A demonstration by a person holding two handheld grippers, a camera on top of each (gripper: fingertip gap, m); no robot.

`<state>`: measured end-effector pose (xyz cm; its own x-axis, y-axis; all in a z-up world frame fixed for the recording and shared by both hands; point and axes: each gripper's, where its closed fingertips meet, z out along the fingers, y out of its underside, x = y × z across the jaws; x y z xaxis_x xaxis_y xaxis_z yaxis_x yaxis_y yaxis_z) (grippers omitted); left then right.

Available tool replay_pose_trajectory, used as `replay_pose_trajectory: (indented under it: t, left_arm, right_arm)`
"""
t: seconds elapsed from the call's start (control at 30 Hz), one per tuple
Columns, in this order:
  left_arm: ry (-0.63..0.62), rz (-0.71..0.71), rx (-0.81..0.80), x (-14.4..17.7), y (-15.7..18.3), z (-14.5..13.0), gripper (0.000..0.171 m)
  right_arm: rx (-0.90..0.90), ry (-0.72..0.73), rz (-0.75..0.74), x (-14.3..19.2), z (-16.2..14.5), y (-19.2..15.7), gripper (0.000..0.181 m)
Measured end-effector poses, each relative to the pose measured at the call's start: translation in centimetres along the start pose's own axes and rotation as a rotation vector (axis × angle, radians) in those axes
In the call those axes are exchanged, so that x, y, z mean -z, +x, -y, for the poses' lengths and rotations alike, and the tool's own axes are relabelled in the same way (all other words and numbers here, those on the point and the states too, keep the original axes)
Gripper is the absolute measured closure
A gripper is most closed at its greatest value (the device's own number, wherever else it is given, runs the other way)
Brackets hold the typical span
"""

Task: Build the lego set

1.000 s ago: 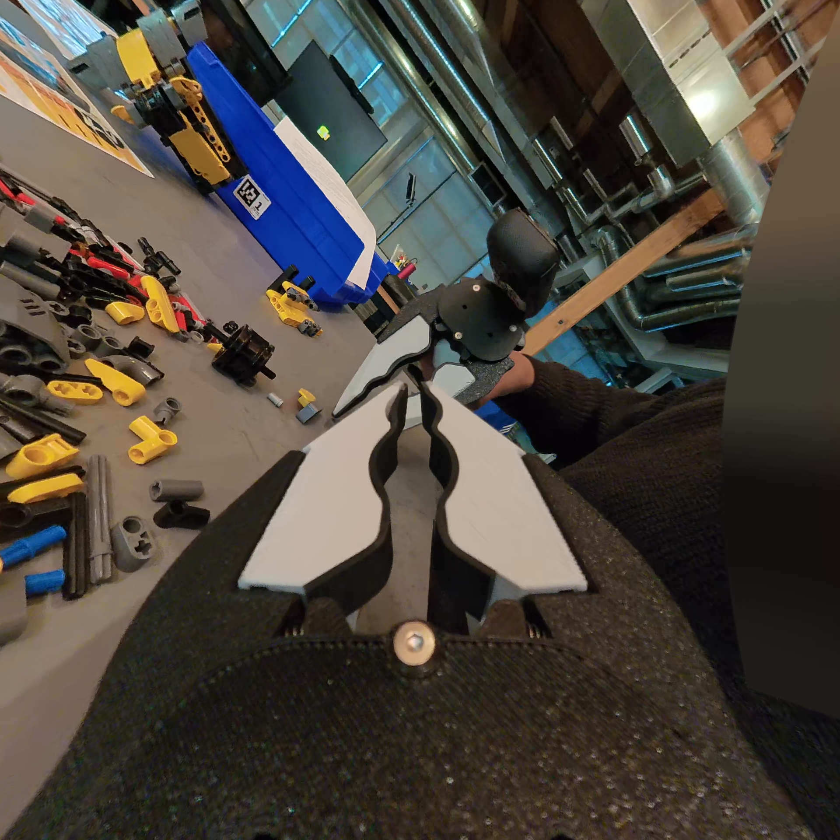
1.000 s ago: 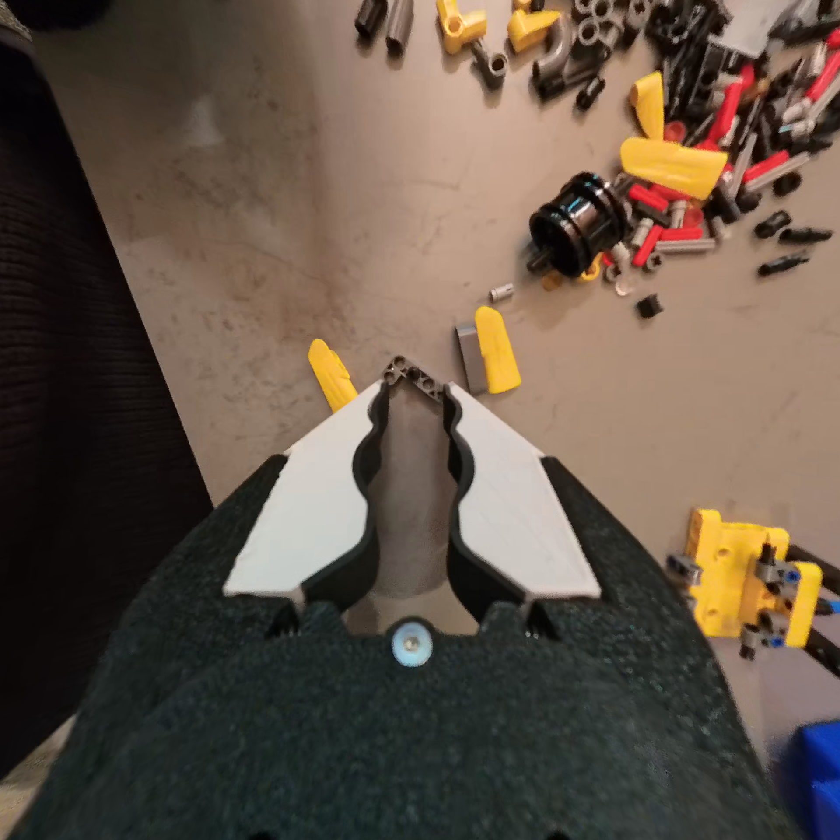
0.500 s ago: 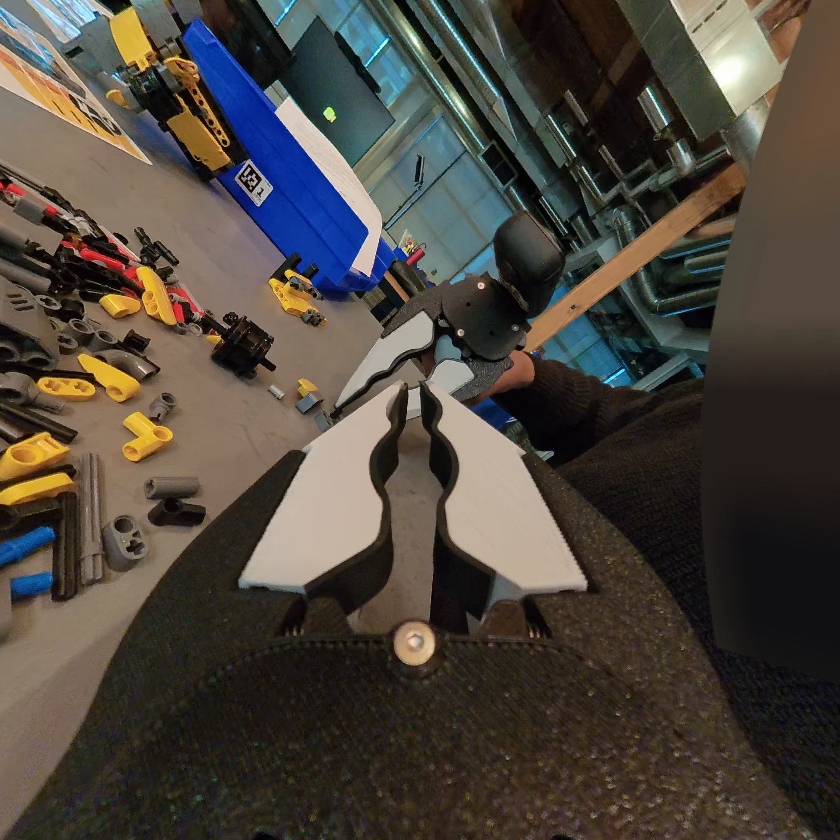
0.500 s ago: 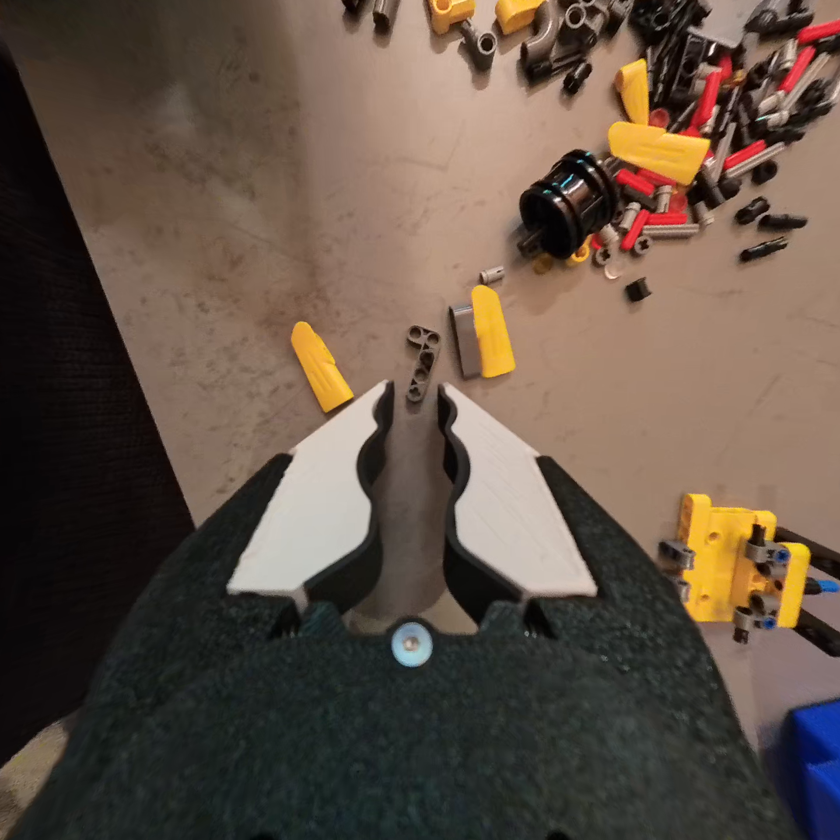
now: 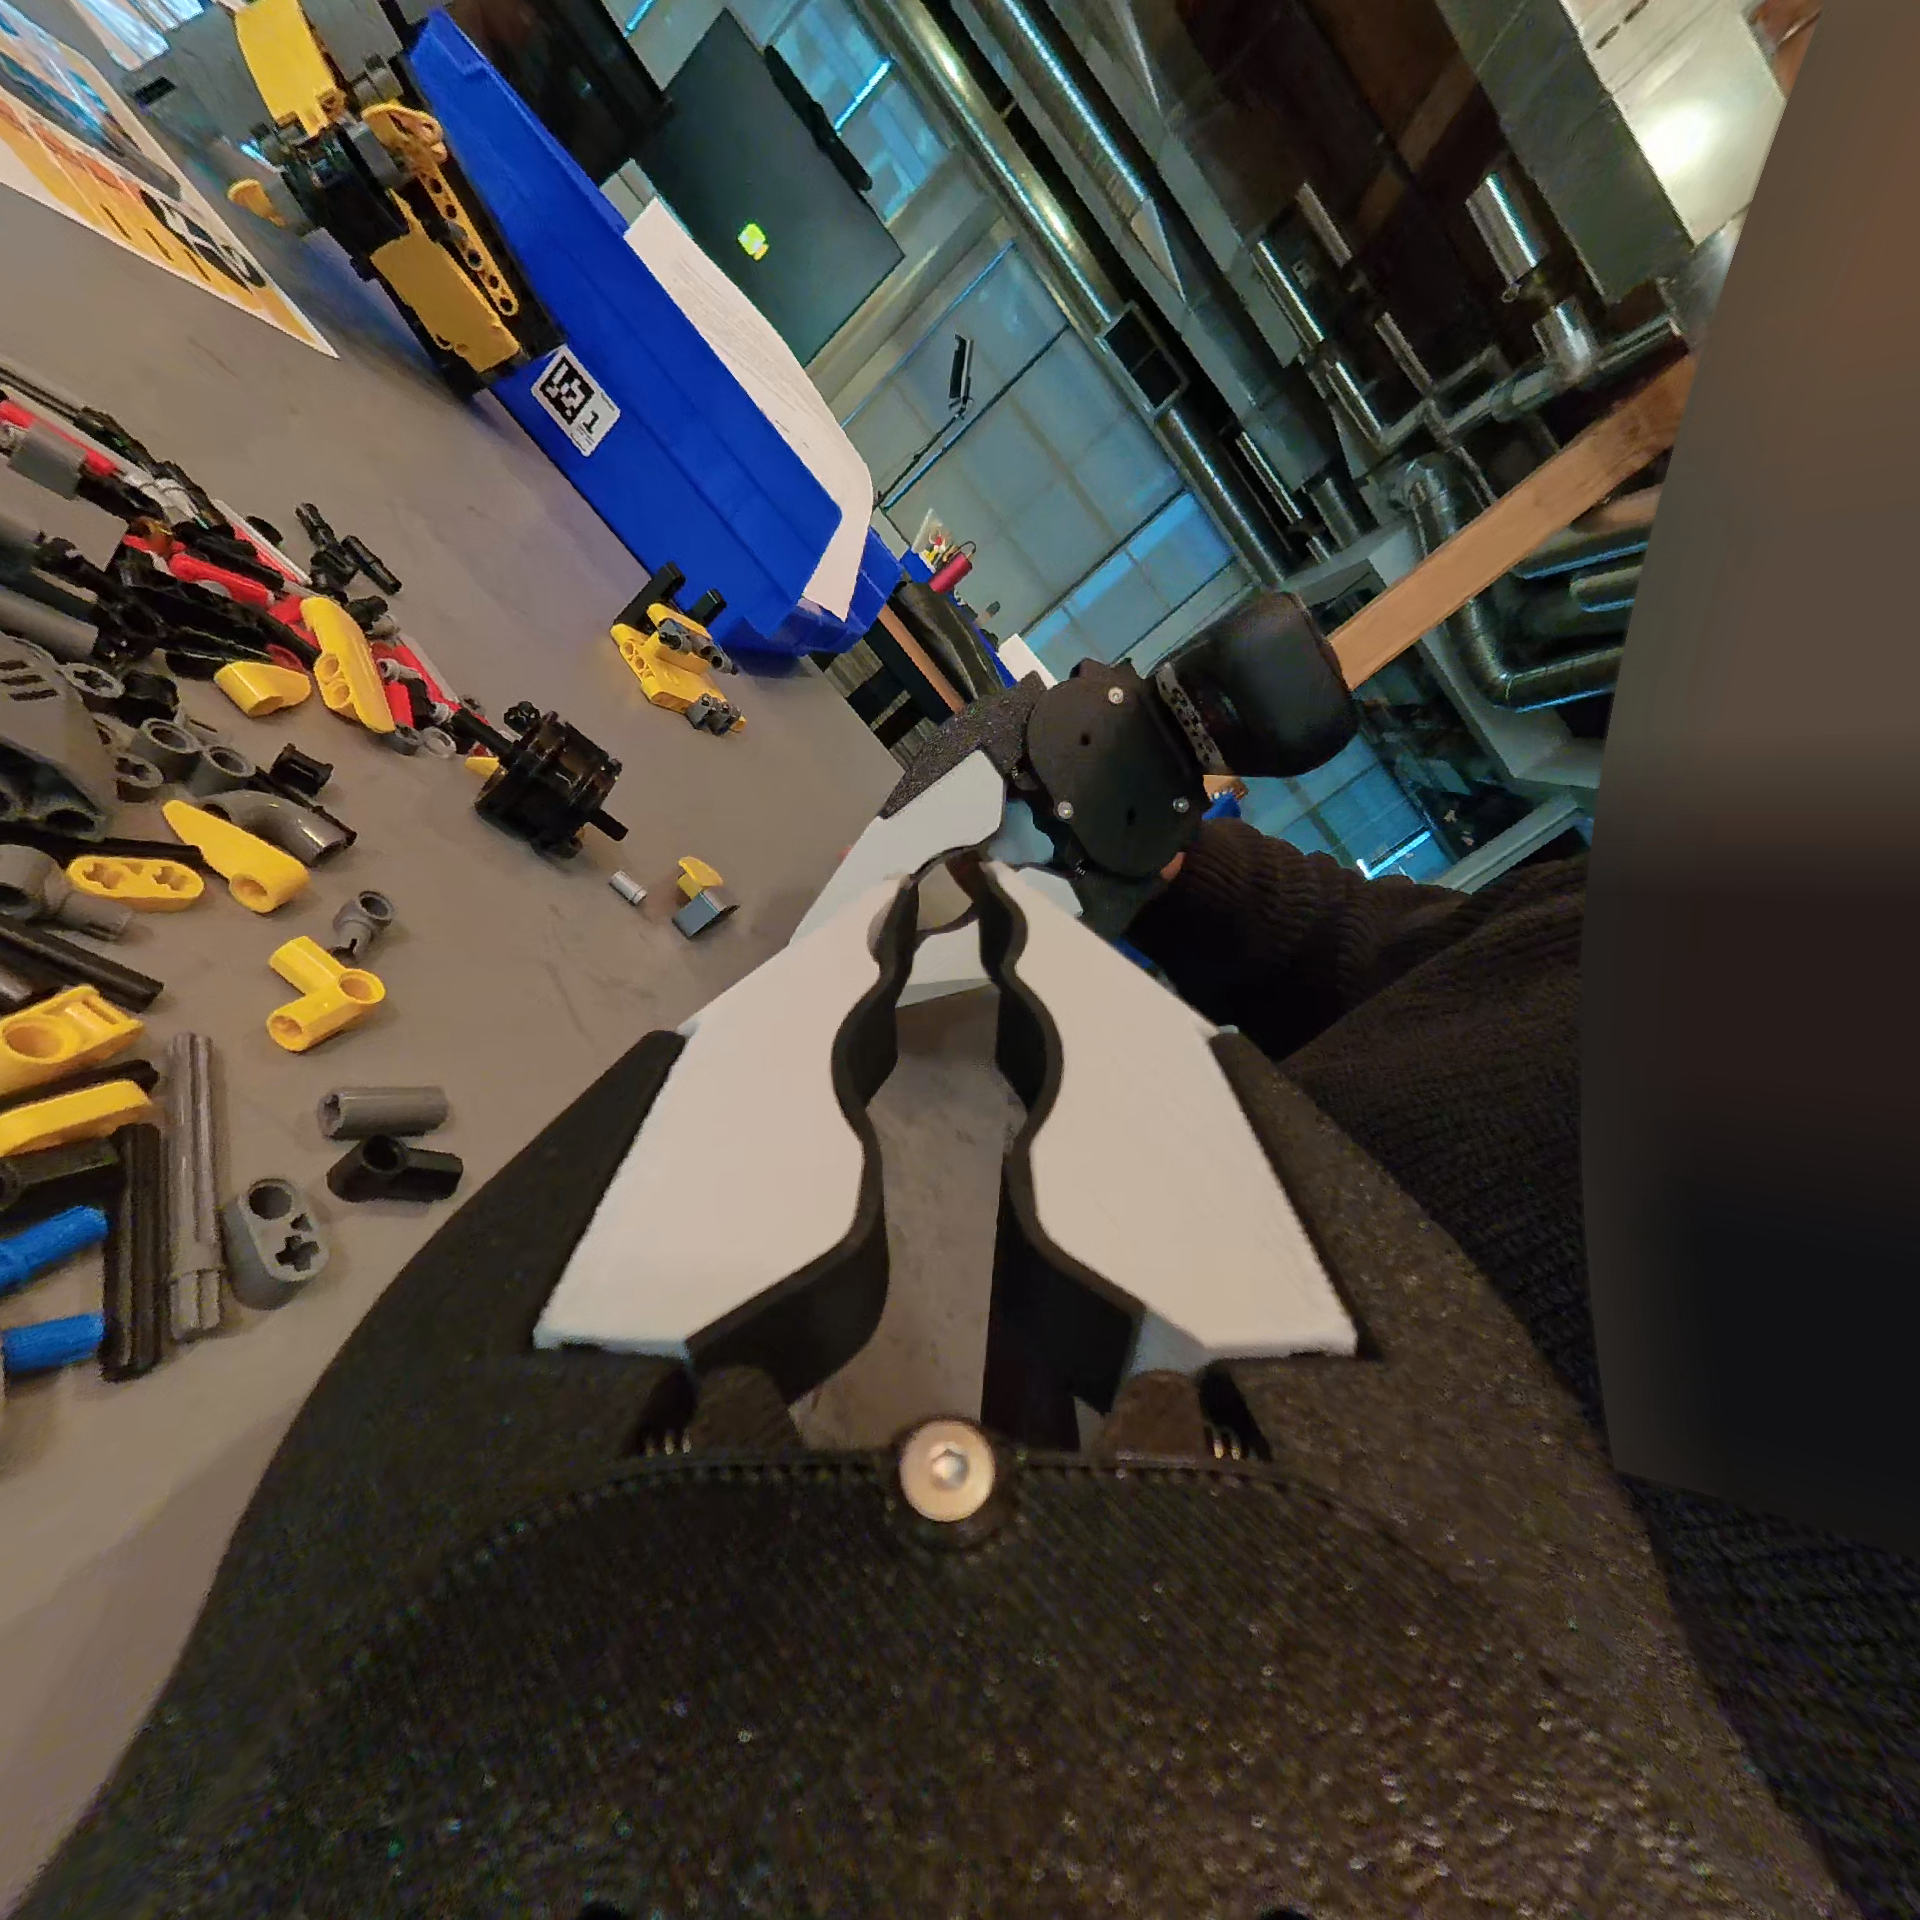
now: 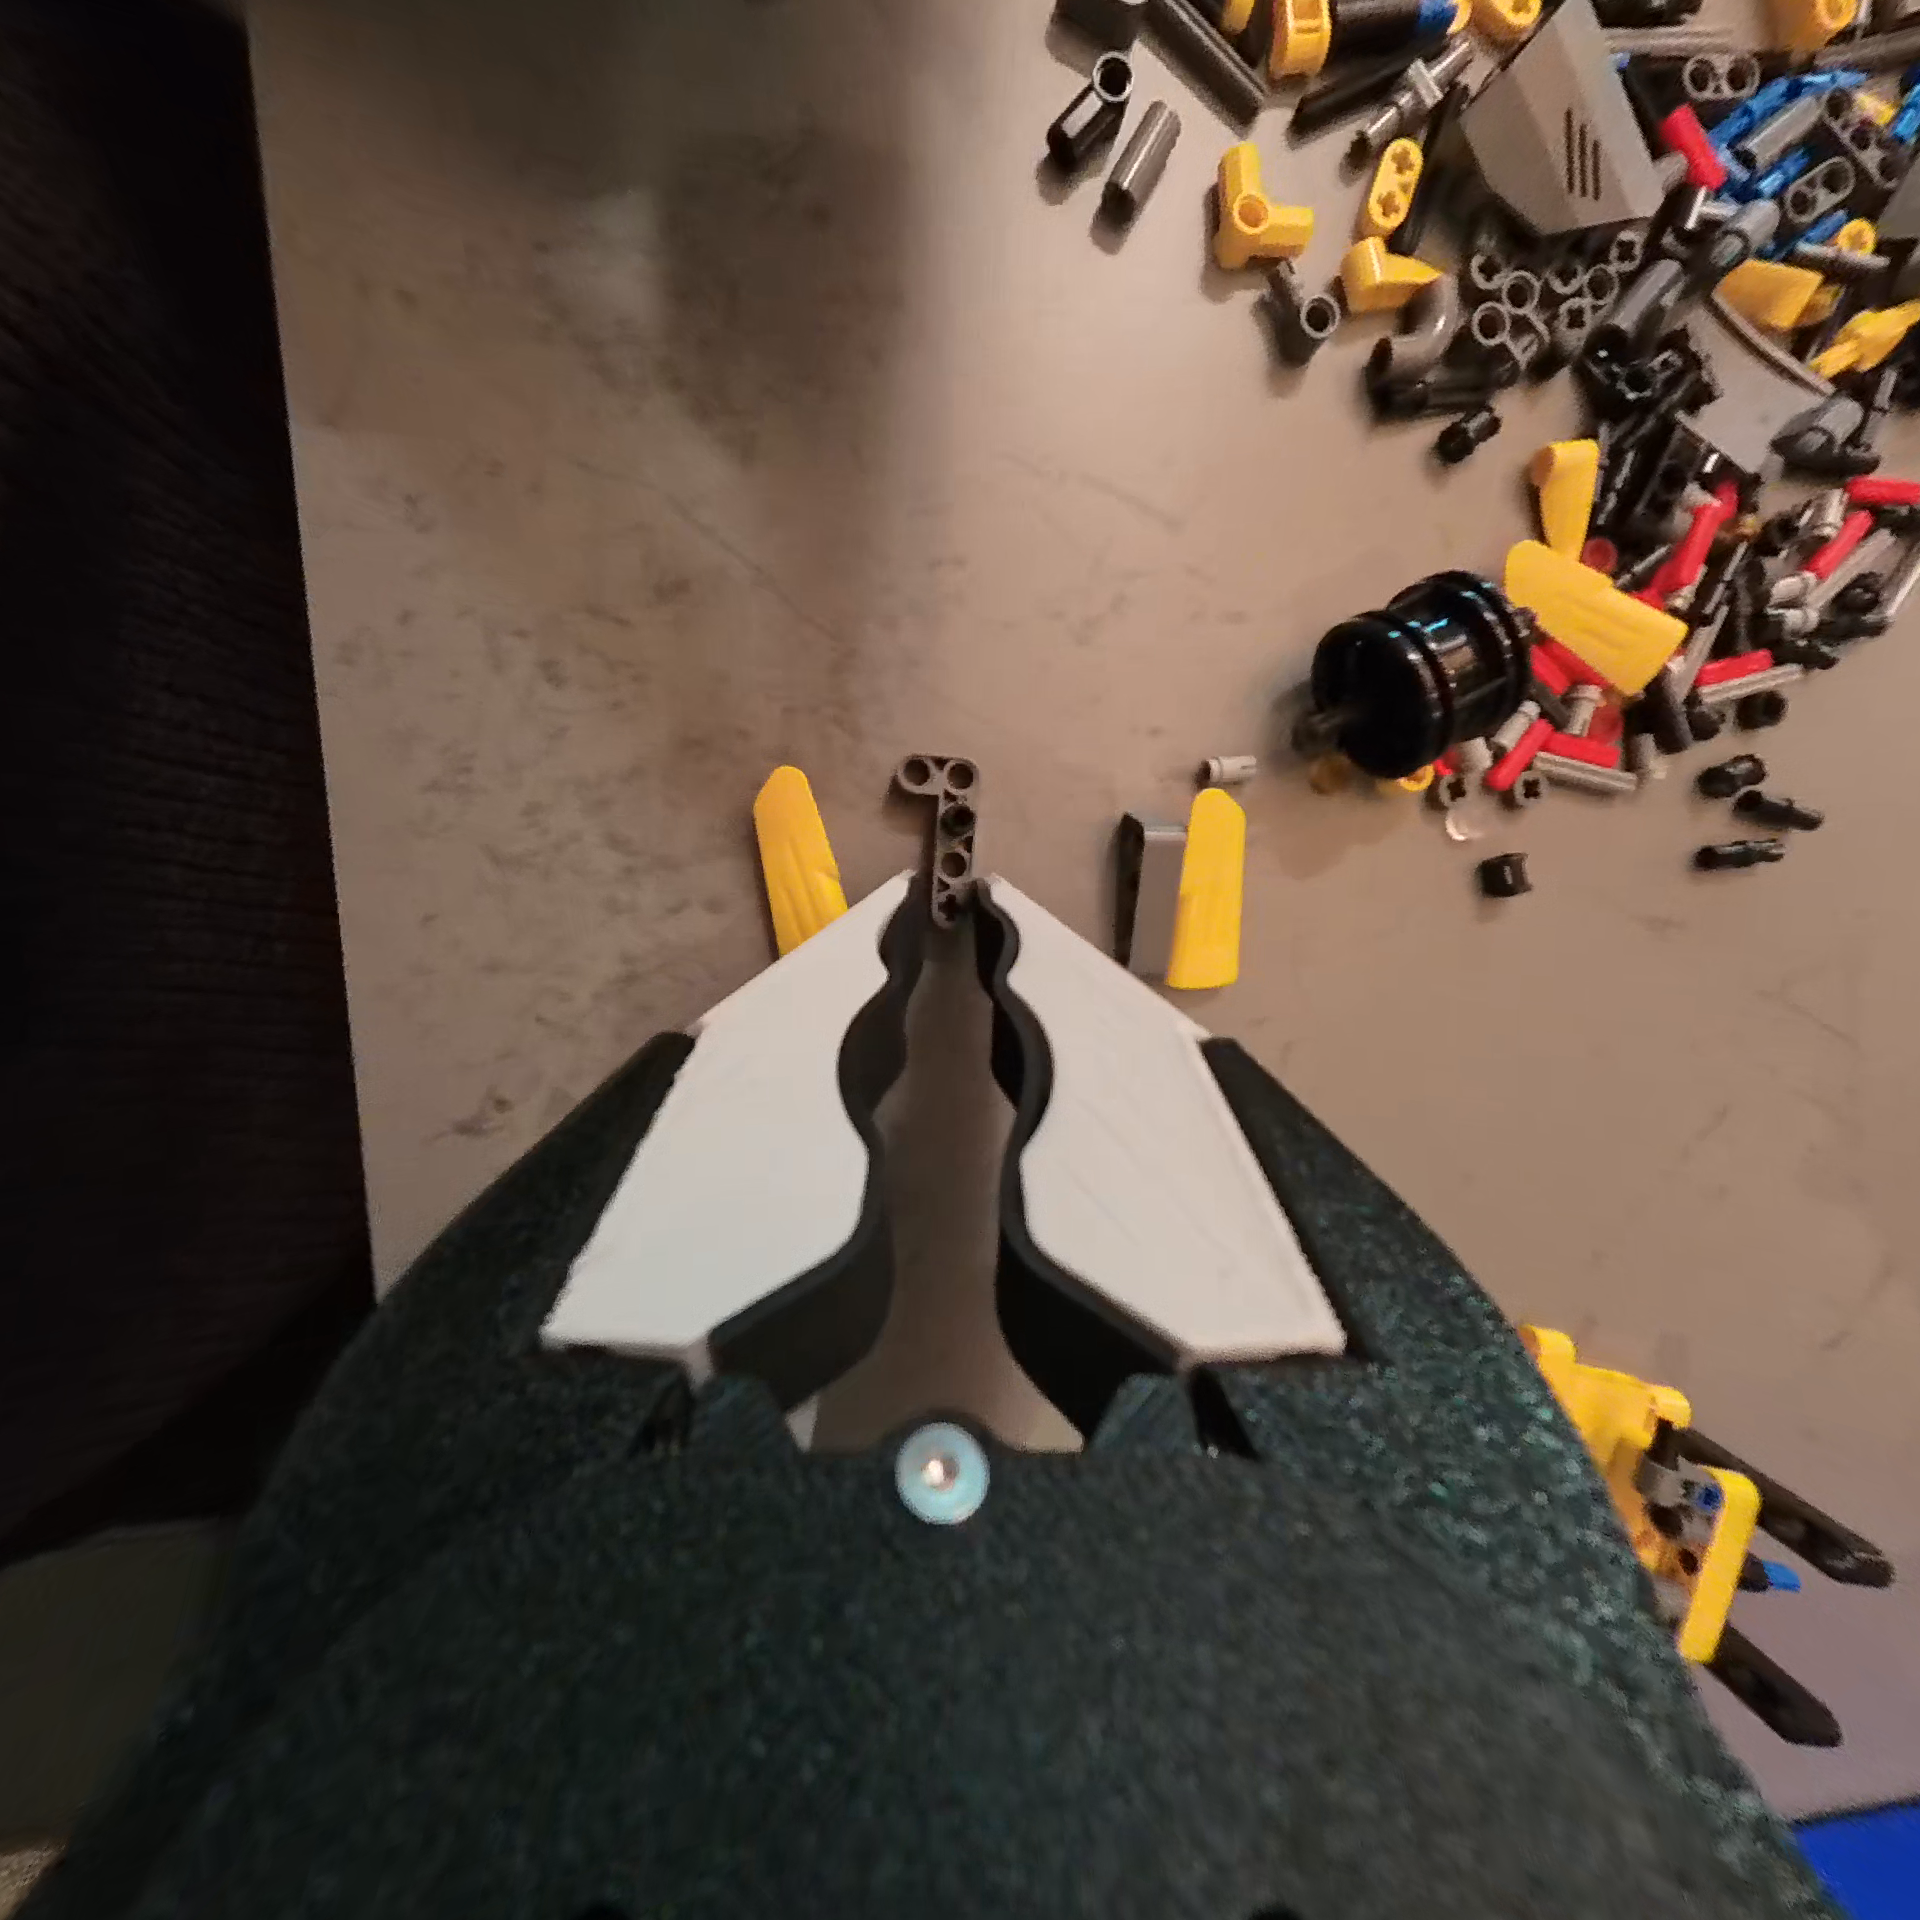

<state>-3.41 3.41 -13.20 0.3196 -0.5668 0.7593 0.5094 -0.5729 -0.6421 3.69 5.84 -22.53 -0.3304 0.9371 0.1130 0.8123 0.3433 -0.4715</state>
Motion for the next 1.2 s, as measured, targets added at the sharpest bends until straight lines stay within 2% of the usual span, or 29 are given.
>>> replay_pose_trajectory:
  t: [0.13,0.33,0.47,0.57,0.63,0.7,0.83,0.93,1.0,1.13,1.2]
  left_arm:
    - [-0.011,0.008,0.002,-0.1,-0.1,-0.1,0.162]
    - [-0.045,0.02,0.004,-0.6,-0.3,-0.5,0.158]
    - [-0.078,0.044,-0.021,-0.9,-0.5,-0.8,0.154]
    - [-0.116,0.097,-0.067,-1.3,-1.0,-0.9,0.152]
    - [-0.147,0.131,-0.096,-1.7,-1.6,-0.8,0.151]
    - [-0.177,0.136,-0.111,-2.2,-2.0,-0.6,0.151]
    - [-0.25,0.185,-0.133,-3.2,-3.1,-0.4,0.151]
    - [-0.281,0.25,-0.2,-3.6,-4.1,0.3,0.15]
    - [-0.273,0.249,-0.23,-4.0,-4.3,1.0,0.149]
    - [-0.238,0.157,-0.188,-4.9,-4.2,1.3,0.148]
    - [-0.209,0.132,-0.199,-4.9,-4.0,1.6,0.148]
  right_arm:
    - [-0.045,0.012,0.012,0.2,-0.2,0.3,0.164]
    - [-0.097,0.031,-0.032,0.8,-0.5,1.3,0.169]
    - [-0.195,0.142,0.026,1.9,0.4,2.0,0.168]
    - [-0.266,0.233,-0.004,3.0,1.3,4.5,0.166]
    - [-0.304,0.265,-0.084,3.1,1.5,7.4,0.168]
    - [-0.368,0.253,-0.202,2.6,0.9,11.3,0.178]
    - [-0.513,0.359,-0.194,0.6,2.1,14.9,0.177]
    - [-0.494,0.234,-0.336,0.3,-0.3,16.8,0.173]
    - [-0.485,0.202,-0.401,0.6,-1.3,17.5,0.171]
    - [-0.575,0.261,-0.286,-0.3,-0.2,16.5,0.162]
    - [-0.58,0.247,-0.287,-0.7,-0.1,16.4,0.161]
